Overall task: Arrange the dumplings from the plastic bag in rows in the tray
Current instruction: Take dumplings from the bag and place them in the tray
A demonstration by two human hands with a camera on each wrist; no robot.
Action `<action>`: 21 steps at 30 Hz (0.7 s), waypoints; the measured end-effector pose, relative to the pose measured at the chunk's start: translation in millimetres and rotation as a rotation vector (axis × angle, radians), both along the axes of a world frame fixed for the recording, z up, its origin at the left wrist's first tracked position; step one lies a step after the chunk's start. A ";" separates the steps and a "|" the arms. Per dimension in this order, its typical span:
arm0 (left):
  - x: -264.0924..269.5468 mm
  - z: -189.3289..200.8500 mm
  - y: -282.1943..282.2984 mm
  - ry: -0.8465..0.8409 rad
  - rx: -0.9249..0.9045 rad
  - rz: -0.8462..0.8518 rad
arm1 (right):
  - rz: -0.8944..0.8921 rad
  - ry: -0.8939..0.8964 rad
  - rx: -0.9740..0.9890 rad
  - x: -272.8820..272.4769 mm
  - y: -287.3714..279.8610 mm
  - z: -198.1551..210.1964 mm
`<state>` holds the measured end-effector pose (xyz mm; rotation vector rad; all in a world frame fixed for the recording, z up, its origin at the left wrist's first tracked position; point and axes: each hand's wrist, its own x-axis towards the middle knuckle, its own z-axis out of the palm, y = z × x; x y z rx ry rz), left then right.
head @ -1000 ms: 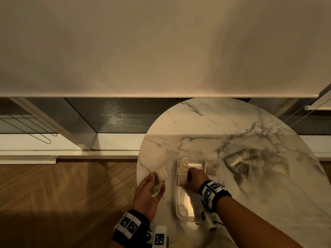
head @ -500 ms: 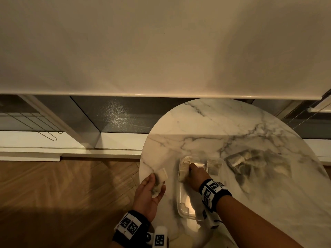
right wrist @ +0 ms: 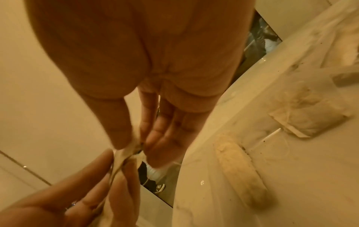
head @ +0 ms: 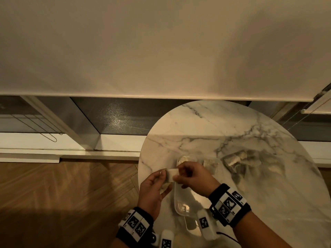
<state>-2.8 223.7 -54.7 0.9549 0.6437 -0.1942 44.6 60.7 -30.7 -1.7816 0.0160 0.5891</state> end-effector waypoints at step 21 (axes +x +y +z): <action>-16.1 52.7 11.3 -0.313 0.326 -0.059 | -0.167 0.064 0.416 -25.8 11.0 30.2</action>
